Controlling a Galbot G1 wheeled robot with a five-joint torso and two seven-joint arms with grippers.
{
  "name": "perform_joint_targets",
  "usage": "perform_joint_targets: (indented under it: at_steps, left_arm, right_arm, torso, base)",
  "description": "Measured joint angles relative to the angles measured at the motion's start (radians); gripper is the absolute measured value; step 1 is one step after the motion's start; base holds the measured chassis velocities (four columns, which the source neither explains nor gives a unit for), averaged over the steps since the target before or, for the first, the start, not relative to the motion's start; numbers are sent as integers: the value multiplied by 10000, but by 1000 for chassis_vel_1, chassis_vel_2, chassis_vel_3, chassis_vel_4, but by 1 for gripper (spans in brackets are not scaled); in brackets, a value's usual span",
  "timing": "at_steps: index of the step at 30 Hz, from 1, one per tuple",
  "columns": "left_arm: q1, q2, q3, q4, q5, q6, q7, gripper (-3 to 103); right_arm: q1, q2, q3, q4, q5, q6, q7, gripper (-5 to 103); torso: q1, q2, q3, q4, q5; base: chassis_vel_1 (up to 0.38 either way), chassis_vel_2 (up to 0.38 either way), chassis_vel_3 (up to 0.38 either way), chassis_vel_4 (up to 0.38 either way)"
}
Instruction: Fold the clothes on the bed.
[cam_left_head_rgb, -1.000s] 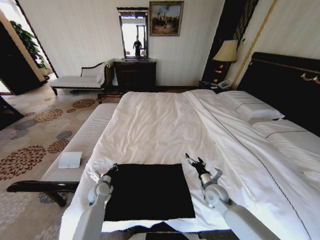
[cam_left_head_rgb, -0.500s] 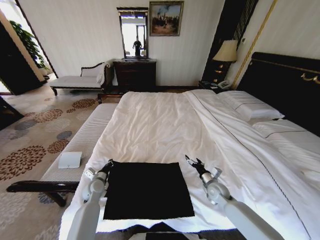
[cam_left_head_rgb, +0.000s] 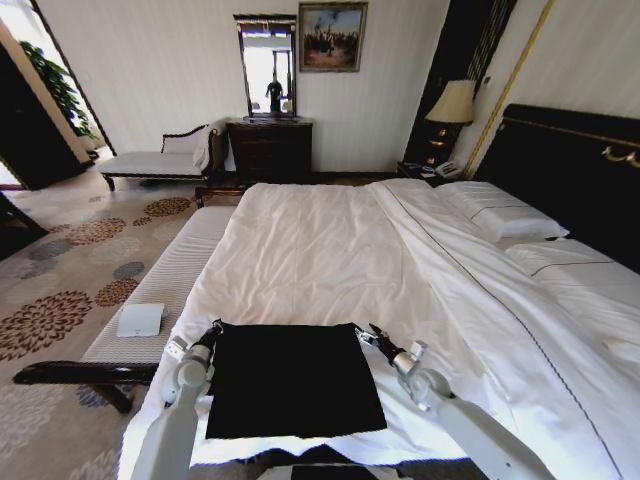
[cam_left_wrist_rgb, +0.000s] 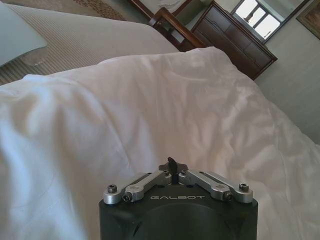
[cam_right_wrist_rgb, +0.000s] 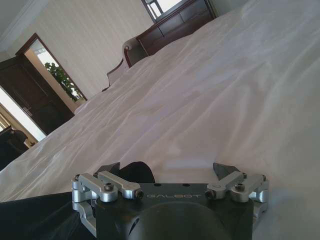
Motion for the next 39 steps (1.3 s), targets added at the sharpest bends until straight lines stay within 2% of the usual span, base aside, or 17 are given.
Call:
perform_joint_targets:
  at_steps: [6, 9, 10, 12, 13, 16, 18, 22, 24, 28, 30, 33, 39]
  left_arm:
    - [12, 12, 48, 0, 26, -2, -4, 1]
    - [32, 15, 76, 0, 102, -2, -11, 1]
    - [32, 15, 76, 0, 102, -2, -11, 1]
    - [47, -16, 95, 0, 169, -2, -20, 1]
    - [47, -16, 95, 0, 169, -2, -20, 1]
    - [69, -50, 108, -32, 231, -2, -39, 1]
    - [80, -65, 108, -60, 244, -3, -45, 1]
    - [145, -95, 102, -138, 279, -9, -60, 1]
    - [166, -98, 96, -159, 288, -12, -61, 1]
    - [241, -103, 62, -277, 296, -27, -70, 1]
    - [250, -103, 59, -291, 296, -30, -70, 1]
    - [350, -115, 16, -494, 298, -53, -75, 1]
    - [515, -147, -43, -784, 293, -78, -76, 1]
  right_arm:
    - [100, 117, -78, -154, 393, -376, -258, 100]
    - [22, 105, -34, -157, 467, -401, -868, 91]
    - [22, 105, -34, -157, 467, -401, -868, 91]
    - [-12, 82, 9, -195, 468, -365, -1411, 80]
    - [-12, 82, 9, -195, 468, -365, -1411, 80]
    - [-10, 66, 17, -233, 376, -323, -1779, 64]
    - [2, 70, 17, -253, 329, -308, -1868, 64]
    - [9, 75, 51, -262, 238, -250, -1953, 42]
    - [3, 68, 66, -261, 220, -234, -1970, 42]
    - [-71, 14, 186, -247, 149, -127, -2214, 21]
    - [-80, 11, 200, -244, 140, -109, -2250, 21]
    - [-183, -17, 360, -152, 29, 144, -2559, 5]
    - [-320, -141, 567, 107, 72, 328, -2670, 0]
  torso:
    - [0, 0, 0, -1, 0]
    - [0, 0, 0, -2, 0]
    - [0, 0, 0, -2, 0]
    - [0, 0, 0, -1, 0]
    - [0, 0, 0, -1, 0]
    - [0, 0, 0, -1, 1]
    - [0, 1, 0, -1, 0]
    - [0, 1, 0, -1, 0]
    - [0, 0, 0, -1, 1]
    - [0, 0, 0, -2, 0]
    - [0, 0, 0, -2, 0]
    - [0, 1, 0, -1, 1]
    - [-1, 0, 0, -1, 0]
  base:
    - [0, 0, 0, 0]
    - [0, 0, 0, 0]
    - [0, 0, 0, 0]
    - [0, 0, 0, 0]
    - [0, 0, 0, 0]
    - [0, 0, 0, 0]
    - [0, 0, 0, 0]
    - [0, 0, 0, 0]
    - [0, 0, 0, 0]
    - [0, 0, 0, 0]
    - [0, 0, 0, 0]
    - [0, 0, 0, 0]
    - [0, 0, 0, 0]
